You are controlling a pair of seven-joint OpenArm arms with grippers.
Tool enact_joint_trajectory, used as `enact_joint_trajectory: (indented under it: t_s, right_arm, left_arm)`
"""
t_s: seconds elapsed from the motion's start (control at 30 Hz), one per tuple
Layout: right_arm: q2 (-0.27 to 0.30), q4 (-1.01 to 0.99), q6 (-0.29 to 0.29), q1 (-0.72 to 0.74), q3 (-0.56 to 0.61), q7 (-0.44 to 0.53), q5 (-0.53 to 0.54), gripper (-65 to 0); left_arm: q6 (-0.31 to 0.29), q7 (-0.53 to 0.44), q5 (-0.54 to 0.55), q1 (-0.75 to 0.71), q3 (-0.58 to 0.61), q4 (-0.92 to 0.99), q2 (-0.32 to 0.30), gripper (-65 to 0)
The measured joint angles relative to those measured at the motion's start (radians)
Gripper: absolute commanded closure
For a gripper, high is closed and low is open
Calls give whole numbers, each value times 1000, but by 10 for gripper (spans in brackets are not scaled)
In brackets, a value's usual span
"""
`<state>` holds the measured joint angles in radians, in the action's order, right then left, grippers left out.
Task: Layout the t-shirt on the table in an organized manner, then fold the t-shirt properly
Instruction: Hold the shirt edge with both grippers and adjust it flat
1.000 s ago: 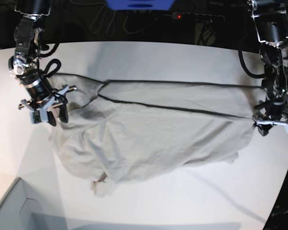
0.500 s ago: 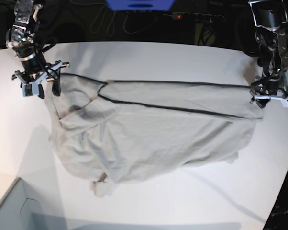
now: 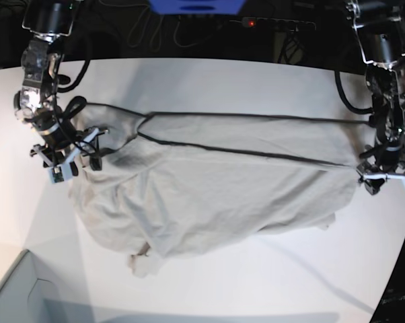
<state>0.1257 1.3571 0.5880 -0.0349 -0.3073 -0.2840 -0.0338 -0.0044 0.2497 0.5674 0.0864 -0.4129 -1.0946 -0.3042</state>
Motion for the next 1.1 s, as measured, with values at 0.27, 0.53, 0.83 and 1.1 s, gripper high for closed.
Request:
enact_joint_trajectory:
  t_s: [0.27,0.53,0.83,1.1]
  right_arm:
    - [45,-149,0,112,12,-35,1,-360]
    - [36,-174,0,109,99,-39,0,-360]
    - [37,-174,0,112,102,-38,1,-360]
    - [40,-174,0,112,102,-38,0,-359]
  left_arm:
    - [1,-4,0,111,110,192,-5,-360]
    - [8,-7,-4,127,108,275,-9,-358]
    - [-2,-37,-2,134,107,333,-13,-355]
    - [1,-47,3,115,105,336,-15,-42]
